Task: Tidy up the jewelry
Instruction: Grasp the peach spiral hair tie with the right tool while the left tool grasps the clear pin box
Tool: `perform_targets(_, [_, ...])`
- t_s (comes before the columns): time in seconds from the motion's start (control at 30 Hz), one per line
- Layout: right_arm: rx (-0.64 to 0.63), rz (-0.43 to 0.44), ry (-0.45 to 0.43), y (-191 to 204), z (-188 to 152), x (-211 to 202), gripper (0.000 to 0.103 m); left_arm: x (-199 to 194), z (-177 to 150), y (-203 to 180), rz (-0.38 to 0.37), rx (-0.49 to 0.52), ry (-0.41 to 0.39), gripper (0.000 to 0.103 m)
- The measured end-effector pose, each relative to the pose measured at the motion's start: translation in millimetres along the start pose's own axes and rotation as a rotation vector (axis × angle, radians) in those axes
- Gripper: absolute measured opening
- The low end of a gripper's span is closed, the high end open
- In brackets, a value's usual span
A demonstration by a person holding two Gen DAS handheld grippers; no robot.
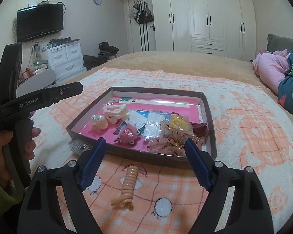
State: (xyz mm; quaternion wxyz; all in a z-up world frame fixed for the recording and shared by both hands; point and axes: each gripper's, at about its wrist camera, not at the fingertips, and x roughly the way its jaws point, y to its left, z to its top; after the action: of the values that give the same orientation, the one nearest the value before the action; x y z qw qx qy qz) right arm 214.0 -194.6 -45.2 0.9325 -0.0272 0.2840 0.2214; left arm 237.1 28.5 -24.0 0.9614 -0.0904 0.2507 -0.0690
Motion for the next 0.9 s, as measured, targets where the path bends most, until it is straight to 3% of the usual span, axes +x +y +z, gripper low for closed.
perform_targets(0.4, [-0.006,0.015,0.012,5,-10,-12,0.081,-23,-18,1,0.02,0.005,0.021,0.091])
perform_targets(0.67, [-0.029,0.025,0.096,13,-26,5,0.08,-16,-44,4,0.062,0.013,0.112,0.092])
perform_targets(0.9, [-0.028,0.032,0.207,14,-44,31,0.058,6,-61,11,0.075,0.004,0.213,0.092])
